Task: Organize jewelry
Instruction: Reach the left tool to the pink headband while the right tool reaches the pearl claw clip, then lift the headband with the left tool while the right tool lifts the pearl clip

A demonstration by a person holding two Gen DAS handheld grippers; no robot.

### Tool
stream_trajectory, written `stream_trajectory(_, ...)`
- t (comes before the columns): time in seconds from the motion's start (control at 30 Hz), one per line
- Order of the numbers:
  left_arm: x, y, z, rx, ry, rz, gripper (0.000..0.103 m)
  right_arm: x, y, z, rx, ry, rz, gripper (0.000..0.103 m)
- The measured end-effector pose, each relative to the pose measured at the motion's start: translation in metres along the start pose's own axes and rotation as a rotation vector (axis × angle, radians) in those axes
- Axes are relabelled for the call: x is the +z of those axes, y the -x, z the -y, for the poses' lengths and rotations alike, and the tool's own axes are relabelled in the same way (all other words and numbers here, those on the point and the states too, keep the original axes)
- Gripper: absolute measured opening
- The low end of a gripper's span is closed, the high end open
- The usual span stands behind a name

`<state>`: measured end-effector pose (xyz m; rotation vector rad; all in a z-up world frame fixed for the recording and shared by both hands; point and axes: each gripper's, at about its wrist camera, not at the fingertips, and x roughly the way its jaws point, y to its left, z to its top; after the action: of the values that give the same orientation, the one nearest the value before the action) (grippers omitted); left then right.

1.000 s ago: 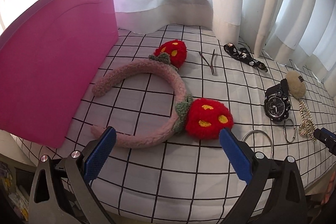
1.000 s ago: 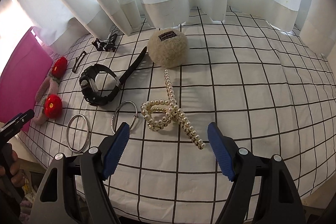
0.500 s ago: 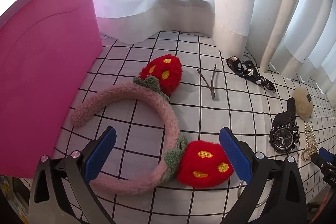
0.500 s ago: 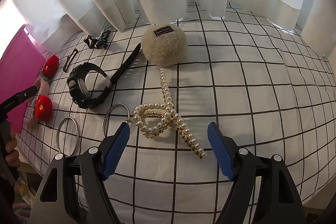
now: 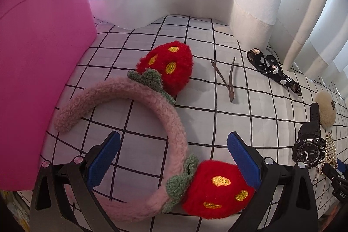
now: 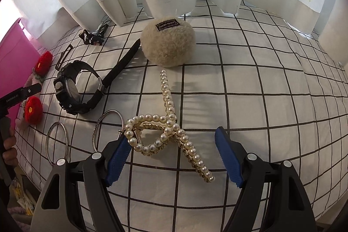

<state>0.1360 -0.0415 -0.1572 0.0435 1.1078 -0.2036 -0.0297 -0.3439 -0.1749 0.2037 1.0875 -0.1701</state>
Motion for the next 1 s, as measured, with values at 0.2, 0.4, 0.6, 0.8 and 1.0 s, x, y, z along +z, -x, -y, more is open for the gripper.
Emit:
stream_trajectory(0.2, 0.003, -0.018, -0.001, 0.008, 0.012, -0.033, 0.097, 0.005, -0.004, -0.002, -0.001, 0.021, 0.02, 0.073)
stream_trajectory(0.4, 0.004, -0.023, 0.007, 0.039, -0.01, 0.004, 0.098, 0.006, -0.006, -0.003, 0.0, 0.04, 0.048, 0.073)
stream_trajectory(0.6, 0.0, -0.02, 0.007, 0.045, 0.001, 0.054, 0.097, 0.005, -0.006, -0.008, -0.005, 0.066, 0.078, 0.072)
stream_trajectory(0.8, -0.007, -0.005, 0.014, 0.018, -0.038, 0.075, 0.053, 0.004, 0.0, -0.008, 0.032, 0.059, 0.096, 0.045)
stream_trajectory(1.0, -0.008, 0.002, 0.009, -0.001, -0.026, 0.056, 0.009, 0.001, 0.003, -0.004, 0.045, 0.024, 0.099, 0.044)
